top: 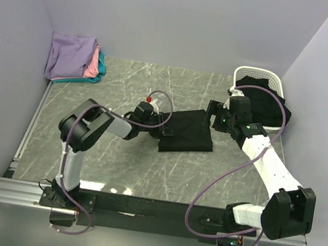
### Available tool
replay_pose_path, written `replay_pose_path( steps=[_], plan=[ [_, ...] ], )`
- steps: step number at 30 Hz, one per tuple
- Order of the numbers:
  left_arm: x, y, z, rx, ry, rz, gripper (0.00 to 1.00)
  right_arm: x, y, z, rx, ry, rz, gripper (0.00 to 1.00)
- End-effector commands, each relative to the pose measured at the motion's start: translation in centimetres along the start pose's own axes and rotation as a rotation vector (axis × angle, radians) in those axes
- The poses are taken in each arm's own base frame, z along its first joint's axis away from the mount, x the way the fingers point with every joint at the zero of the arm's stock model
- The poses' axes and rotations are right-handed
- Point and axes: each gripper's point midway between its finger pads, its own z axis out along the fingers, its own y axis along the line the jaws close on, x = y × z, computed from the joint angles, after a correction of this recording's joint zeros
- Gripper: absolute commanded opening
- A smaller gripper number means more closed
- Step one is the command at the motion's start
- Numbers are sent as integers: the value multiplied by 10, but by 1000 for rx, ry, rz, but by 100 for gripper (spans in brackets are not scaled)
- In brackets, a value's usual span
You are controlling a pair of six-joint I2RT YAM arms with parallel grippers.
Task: Fold and stack the t-shirts
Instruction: Neatly place the folded tshirt to the corner
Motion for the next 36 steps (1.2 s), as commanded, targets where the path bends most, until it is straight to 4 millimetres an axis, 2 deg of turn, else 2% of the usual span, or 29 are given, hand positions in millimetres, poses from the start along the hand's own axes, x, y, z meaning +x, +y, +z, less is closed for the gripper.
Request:
replay_pose_path(
  steps=[1, 2, 3, 5, 8, 9, 11, 12, 13, 14, 15, 16, 17, 18, 19, 20, 21, 22, 23, 25, 26, 28, 32, 34, 35, 36],
  plan=[
    [7, 4, 23, 17, 57, -7, 24, -8, -1, 1, 7, -33, -16, 95],
    [3, 5, 28, 9, 59, 22, 17, -8, -1, 1, 9, -32, -15, 95],
    [-8, -2, 34, 9, 54, 40, 1, -8, -1, 2, 10, -32, -15, 95],
    [-18, 1, 42, -15, 59, 96, 1, -8, -2, 2, 10, -31, -14, 95],
    [-61, -6, 42, -53, 21, 169, 1, -8, -2, 2, 13, -32, -14, 95],
    [-90, -9, 35, -93, -7, 178, 1, -8, -2, 2, 13, -30, -15, 95],
    [-129, -10, 24, -142, -59, 252, 1, -8, -2, 3, 11, -28, -14, 95],
    [-172, -21, 11, -149, -128, 282, 1, -8, -1, 3, 9, -29, -12, 95],
    [-182, -11, 1, -213, -105, 284, 1, -8, -1, 3, 8, -28, -13, 95],
    [-226, -23, -17, -218, -179, 352, 1, -7, -1, 5, 6, -21, -12, 95],
    [-243, -22, -26, -233, -197, 376, 1, -7, 1, 6, 2, -18, -13, 95],
    [-253, -12, -37, -289, -185, 382, 1, -7, 0, 7, 2, -17, -12, 95],
    [-272, -11, -49, -311, -211, 423, 1, -6, 1, 8, -1, -13, -13, 95],
    [-305, -14, -67, -324, -270, 450, 1, -7, 1, 9, -2, -15, -13, 95],
    [-320, -12, -77, -343, -290, 477, 1, -6, 1, 10, -4, -12, -12, 95],
    [-328, -2, -88, -387, -280, 504, 1, -5, 2, 11, -5, -6, -11, 95],
    [-358, -1, -105, -406, -335, 526, 1, -6, 2, 12, -7, -6, -12, 95],
    [-370, 3, -114, -426, -350, 540, 1, -5, 2, 15, -6, 2, -11, 95],
    [-392, 7, -140, -465, -393, 572, 1, -5, 2, 16, -4, 3, -11, 95],
    [-409, 28, -159, -527, -417, 577, 1, -5, 2, 19, -4, 9, -9, 95],
    [-421, 46, -177, -553, -433, 581, 1, -5, 2, 21, -6, 10, -8, 95],
    [-431, 57, -200, -568, -463, 577, 1, -4, 3, 26, -9, 22, -7, 95],
    [-452, 109, -255, -657, -505, 537, 1, -3, 5, 38, -16, 48, -6, 95],
    [-459, 128, -268, -683, -527, 518, 1, -2, 7, 44, -26, 64, -2, 95],
    [-464, 143, -283, -714, -527, 537, 1, -1, 7, 45, -27, 67, -1, 95],
    [-465, 156, -285, -724, -526, 526, 1, -1, 8, 47, -28, 69, 1, 95]
  ],
)
